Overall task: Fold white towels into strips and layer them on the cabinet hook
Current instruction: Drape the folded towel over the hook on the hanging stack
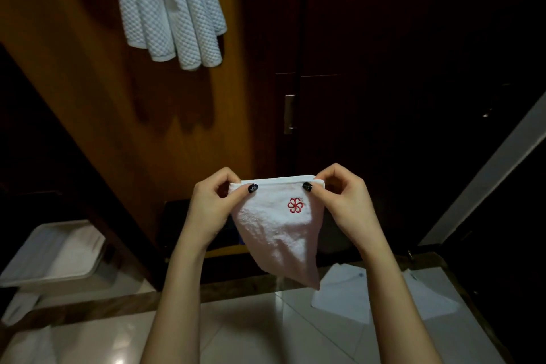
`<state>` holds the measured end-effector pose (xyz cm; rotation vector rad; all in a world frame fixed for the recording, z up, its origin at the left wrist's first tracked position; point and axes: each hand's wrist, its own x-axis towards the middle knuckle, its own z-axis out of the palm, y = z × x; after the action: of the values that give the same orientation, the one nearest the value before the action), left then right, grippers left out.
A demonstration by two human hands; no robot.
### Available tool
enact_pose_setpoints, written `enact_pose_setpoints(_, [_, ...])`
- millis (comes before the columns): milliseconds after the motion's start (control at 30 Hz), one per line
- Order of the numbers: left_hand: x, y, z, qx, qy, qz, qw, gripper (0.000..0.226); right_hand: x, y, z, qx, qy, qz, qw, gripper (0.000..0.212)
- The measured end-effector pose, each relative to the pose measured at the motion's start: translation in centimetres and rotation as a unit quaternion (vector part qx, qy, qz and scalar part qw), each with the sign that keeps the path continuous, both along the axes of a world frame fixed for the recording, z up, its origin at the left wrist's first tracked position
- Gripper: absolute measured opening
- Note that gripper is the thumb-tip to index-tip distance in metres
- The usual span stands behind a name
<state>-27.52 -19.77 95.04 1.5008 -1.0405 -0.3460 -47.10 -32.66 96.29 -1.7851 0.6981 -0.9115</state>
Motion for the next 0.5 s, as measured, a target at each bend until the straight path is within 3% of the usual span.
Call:
enact_pose_setpoints(233, [4.3,4.3,-0.2,-0.059,0.025,0.033,0.997,0.024,5.3,5.6,0.0,0.007,-0.044,-0.042,0.998,0.015])
enact_pose_setpoints(300, [5.5,5.5,-0.6,-0.059,0.036,0.041,0.997,0.022,6.3,6.8,-0.1,0.051,-0.065,-0.031,0.996,0.019])
enact_pose_setpoints(433, [7.9,8.3,-1.1,0.000,-0.021,0.058,0.998,0.030,8.2,8.5,-0.8,0.046,0.007,-0.016,0.999,0.011])
enact_pose_setpoints(500, [8.9,9.4,-1.0,0.060,-0.080,0.048,0.994,0.023,8.9,9.2,-1.0,0.031,0.036,-0.003,0.999,0.012])
